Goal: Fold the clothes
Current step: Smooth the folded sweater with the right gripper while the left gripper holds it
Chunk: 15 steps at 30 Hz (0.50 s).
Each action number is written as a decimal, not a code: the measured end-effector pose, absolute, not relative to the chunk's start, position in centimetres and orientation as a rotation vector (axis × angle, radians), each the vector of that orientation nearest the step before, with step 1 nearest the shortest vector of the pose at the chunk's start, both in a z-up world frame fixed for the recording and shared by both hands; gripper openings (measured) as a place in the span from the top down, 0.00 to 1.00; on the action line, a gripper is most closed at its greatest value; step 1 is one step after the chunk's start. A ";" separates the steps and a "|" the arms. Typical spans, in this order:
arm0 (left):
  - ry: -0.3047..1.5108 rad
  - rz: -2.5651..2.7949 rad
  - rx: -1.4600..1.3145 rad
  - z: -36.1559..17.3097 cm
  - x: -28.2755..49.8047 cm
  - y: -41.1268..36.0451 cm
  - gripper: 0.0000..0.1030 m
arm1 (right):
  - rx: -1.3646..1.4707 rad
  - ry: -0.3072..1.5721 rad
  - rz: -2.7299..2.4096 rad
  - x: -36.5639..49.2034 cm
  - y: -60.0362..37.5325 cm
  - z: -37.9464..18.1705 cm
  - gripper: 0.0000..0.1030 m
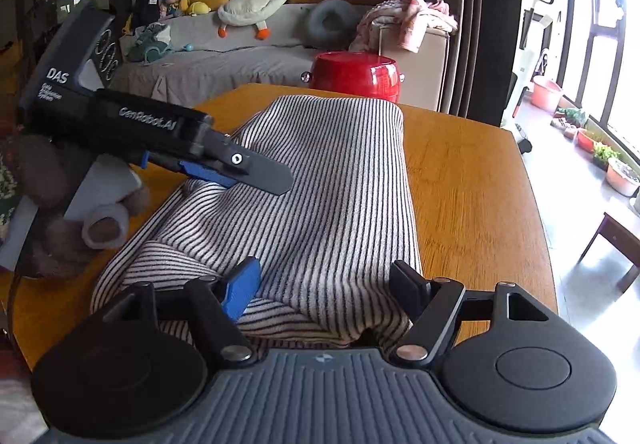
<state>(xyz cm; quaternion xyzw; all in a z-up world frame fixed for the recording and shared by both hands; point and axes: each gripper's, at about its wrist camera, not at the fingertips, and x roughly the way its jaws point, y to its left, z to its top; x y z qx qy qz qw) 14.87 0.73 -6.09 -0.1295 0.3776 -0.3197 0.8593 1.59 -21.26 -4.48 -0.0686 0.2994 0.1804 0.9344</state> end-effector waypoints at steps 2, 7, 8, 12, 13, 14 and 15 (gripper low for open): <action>0.794 -0.672 -0.259 -6.1 14.8 0.7 0.00 | -0.146 0.604 0.375 1.0 -21.2 -4.0 0.30; 0.781 -0.669 -0.233 -6.2 14.3 0.4 0.00 | -0.148 0.594 0.399 1.0 -20.7 -3.7 0.30; 0.779 -0.668 -0.231 -6.2 14.2 0.3 0.00 | -0.146 0.598 0.405 1.0 -20.6 -3.8 0.30; 0.773 -0.669 -0.230 -6.2 14.0 0.3 0.00 | -0.140 0.614 0.429 1.3 -20.1 -4.3 0.28; 0.772 -0.670 -0.232 -6.2 13.9 0.4 0.00 | -0.139 0.618 0.435 1.3 -20.0 -4.4 0.27; 0.771 -0.672 -0.233 -6.3 13.9 0.4 0.00 | -0.137 0.622 0.441 1.4 -19.9 -4.5 0.27; 0.770 -0.673 -0.235 -6.3 13.9 0.5 0.00 | -0.136 0.626 0.448 1.5 -19.8 -4.6 0.26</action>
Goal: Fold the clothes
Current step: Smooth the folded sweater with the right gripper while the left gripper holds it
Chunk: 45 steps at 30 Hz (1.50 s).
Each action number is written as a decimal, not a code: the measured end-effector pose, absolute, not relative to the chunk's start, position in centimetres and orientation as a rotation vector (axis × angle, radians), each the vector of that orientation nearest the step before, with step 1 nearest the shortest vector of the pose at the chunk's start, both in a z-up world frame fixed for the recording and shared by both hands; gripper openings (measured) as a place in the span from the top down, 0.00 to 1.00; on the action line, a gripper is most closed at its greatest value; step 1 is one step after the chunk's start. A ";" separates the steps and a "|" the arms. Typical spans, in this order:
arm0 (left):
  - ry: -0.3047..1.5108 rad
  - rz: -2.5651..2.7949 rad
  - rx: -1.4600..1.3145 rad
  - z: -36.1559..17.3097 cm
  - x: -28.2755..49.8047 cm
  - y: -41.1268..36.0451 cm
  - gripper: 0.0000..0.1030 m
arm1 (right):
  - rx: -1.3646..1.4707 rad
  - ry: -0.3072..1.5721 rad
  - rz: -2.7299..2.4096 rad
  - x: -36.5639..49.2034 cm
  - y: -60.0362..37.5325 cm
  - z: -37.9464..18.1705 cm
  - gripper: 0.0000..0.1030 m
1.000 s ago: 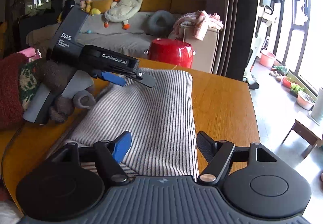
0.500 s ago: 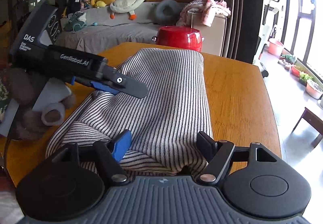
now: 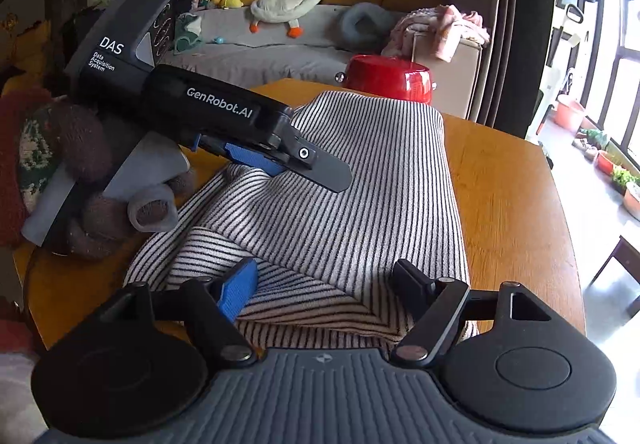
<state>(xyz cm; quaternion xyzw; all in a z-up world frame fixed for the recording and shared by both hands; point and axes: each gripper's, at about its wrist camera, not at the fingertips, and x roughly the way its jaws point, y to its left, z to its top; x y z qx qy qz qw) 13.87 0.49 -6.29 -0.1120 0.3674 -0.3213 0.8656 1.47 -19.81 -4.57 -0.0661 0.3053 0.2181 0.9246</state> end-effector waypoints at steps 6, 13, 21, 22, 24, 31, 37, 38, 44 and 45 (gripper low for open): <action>0.762 -0.673 -0.229 -6.3 13.7 0.6 0.00 | -0.119 0.643 0.467 0.9 -18.9 -5.0 0.23; 0.759 -0.675 -0.228 -6.3 13.6 0.7 0.00 | -0.104 0.642 0.497 -0.1 -18.7 -4.9 0.20; 0.750 -0.682 -0.226 -6.4 13.5 0.8 0.00 | -0.059 0.591 0.407 1.3 -21.9 -2.8 0.28; 0.749 -0.682 -0.228 -6.4 13.5 0.8 0.00 | -0.060 0.608 0.378 1.8 -22.3 -3.3 0.28; 0.750 -0.685 -0.235 -6.4 13.5 0.9 0.00 | -0.063 0.666 0.324 3.0 -23.0 -4.9 0.28; 0.706 -0.648 -0.275 -4.2 13.2 4.7 0.00 | -0.220 0.570 0.465 1.2 -21.9 -3.1 0.24; 0.630 -0.549 -0.146 -1.6 11.1 7.6 0.00 | -0.536 0.542 0.747 -1.1 -16.7 -3.8 0.20; 0.625 -0.556 -0.122 -1.4 10.5 7.7 0.00 | -0.562 0.534 0.744 -0.9 -16.1 -4.2 0.20; 0.583 -0.644 0.043 -0.2 6.2 7.4 0.00 | -0.419 0.637 0.726 2.6 -15.1 -5.4 0.33; 0.573 -0.680 0.081 -0.2 5.3 7.0 0.00 | -0.280 0.699 0.728 4.1 -16.2 -5.1 0.34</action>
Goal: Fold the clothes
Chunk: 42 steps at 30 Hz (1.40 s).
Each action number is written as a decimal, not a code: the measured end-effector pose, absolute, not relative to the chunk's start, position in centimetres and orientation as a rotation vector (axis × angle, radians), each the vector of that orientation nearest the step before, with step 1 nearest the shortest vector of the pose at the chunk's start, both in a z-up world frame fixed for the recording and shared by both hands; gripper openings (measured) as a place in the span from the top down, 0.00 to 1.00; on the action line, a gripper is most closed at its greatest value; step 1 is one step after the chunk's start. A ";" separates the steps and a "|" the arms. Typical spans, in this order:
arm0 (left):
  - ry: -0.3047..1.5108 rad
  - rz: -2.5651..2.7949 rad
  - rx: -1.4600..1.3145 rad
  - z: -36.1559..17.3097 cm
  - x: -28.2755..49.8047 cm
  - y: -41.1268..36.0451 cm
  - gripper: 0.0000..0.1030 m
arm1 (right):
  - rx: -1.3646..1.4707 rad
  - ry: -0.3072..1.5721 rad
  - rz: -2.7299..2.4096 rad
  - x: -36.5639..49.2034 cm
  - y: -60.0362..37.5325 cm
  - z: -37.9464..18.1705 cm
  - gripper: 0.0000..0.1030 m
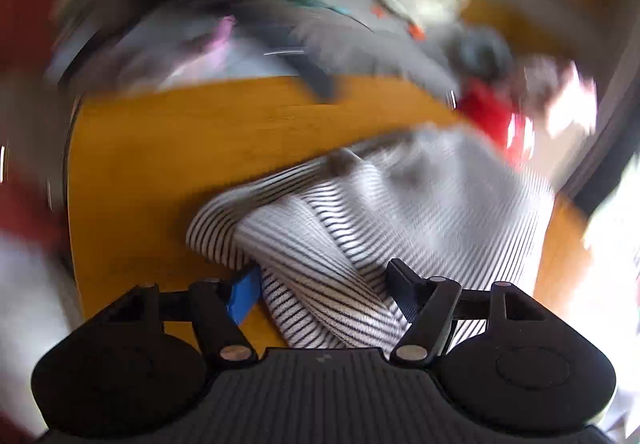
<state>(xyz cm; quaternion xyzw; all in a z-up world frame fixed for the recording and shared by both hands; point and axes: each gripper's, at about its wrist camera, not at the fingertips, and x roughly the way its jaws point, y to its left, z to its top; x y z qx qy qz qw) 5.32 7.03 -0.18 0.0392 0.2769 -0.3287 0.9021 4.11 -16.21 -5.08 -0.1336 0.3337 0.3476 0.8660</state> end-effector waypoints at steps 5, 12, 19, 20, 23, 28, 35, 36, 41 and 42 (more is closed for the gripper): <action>0.549 -0.761 0.316 -2.2 3.3 4.0 0.00 | 0.175 0.859 0.738 8.7 -20.5 -4.8 0.38; 0.513 -0.783 0.588 -5.8 2.9 -0.4 0.00 | 0.200 0.852 0.749 9.0 -21.3 -5.3 0.38; 0.415 -0.806 0.671 -7.0 3.8 -3.3 0.00 | 0.183 0.840 0.771 9.1 -21.0 -5.3 0.37; 0.400 -0.812 0.677 -7.1 3.7 -3.5 0.00 | 0.150 0.828 0.765 8.7 -20.8 -5.0 0.37; 0.416 -0.828 0.604 -6.9 4.1 -3.3 0.00 | -0.013 0.746 0.736 6.8 -20.4 -3.5 0.32; 0.578 -0.847 0.219 -5.7 7.8 -0.3 0.00 | -0.401 0.494 0.662 1.8 -19.9 -1.4 0.20; 0.629 -0.845 0.025 -5.1 9.9 2.2 0.00 | -0.736 0.365 0.526 -0.5 -18.3 -3.5 0.14; 0.634 -0.846 0.018 -5.2 9.9 2.3 0.00 | -0.761 0.351 0.505 -0.3 -18.0 -3.9 0.14; 0.648 -0.841 -0.009 -4.9 9.9 2.4 0.01 | -0.811 0.343 0.495 0.9 -16.4 -5.5 0.58; 0.654 -0.839 -0.003 -4.7 9.7 2.4 0.01 | -0.783 0.384 0.515 1.4 -16.3 -5.4 0.61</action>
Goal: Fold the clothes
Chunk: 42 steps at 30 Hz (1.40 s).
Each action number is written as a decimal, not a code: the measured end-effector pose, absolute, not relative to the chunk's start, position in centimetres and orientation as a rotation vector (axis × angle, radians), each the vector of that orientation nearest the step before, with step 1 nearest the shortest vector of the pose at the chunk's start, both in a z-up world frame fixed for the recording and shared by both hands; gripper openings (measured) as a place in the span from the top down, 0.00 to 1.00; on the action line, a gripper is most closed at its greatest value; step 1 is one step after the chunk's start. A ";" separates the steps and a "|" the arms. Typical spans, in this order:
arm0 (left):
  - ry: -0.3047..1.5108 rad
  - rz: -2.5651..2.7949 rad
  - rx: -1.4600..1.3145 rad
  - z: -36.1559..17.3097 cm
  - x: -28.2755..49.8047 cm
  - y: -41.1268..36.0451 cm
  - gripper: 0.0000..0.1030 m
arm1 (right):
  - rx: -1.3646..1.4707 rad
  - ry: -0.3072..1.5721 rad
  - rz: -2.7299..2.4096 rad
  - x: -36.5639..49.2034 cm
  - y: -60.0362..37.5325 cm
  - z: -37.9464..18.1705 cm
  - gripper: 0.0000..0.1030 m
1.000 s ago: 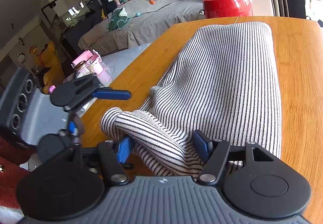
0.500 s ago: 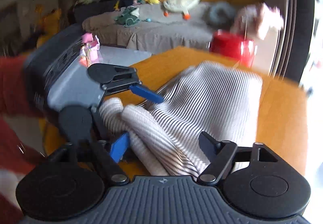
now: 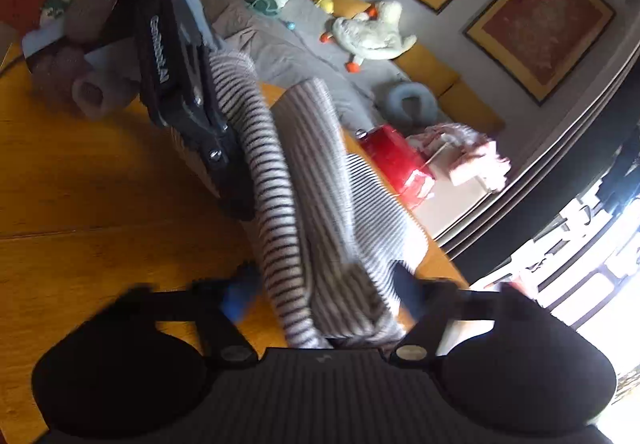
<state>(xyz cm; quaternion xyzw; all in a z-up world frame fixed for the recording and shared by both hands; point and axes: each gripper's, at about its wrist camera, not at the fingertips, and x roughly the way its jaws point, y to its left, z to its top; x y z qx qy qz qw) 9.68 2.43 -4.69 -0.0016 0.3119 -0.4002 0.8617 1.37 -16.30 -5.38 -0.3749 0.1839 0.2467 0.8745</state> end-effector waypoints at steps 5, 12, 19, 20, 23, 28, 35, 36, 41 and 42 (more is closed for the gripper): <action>0.650 -0.855 0.029 -3.1 7.8 5.3 0.00 | -0.667 0.532 0.587 1.3 -17.1 -4.2 0.70; 0.556 -0.719 -0.108 -0.1 10.4 6.9 0.00 | -0.590 0.624 0.681 -1.4 -18.2 -0.9 0.71; 0.715 -0.722 -0.030 -3.8 15.7 2.2 0.01 | -0.500 0.577 0.736 -1.9 -20.2 7.6 0.72; 0.730 -0.726 -0.002 -4.3 15.8 1.9 0.01 | -0.463 0.568 0.746 -1.1 -20.6 8.8 0.72; 0.754 -0.736 0.019 -5.6 16.1 2.0 0.01 | -0.367 0.609 0.795 3.6 -21.5 10.2 0.70; 0.760 -0.711 0.067 -6.4 16.7 2.3 0.01 | -0.112 0.813 0.788 14.5 -23.4 5.5 0.62; 0.770 -0.648 0.059 -6.3 17.5 3.6 0.01 | 0.093 0.921 0.734 18.3 -25.6 -1.8 0.42; 0.774 -0.644 0.048 -6.2 17.6 3.9 0.01 | 0.133 0.922 0.733 18.2 -26.1 -2.2 0.42; 0.782 -0.638 0.037 -6.1 17.7 4.2 0.01 | 0.204 0.904 0.729 18.3 -27.1 -3.0 0.41; 0.783 -0.632 0.038 -6.0 17.7 4.2 0.01 | 0.216 0.899 0.728 18.4 -27.3 -3.1 0.41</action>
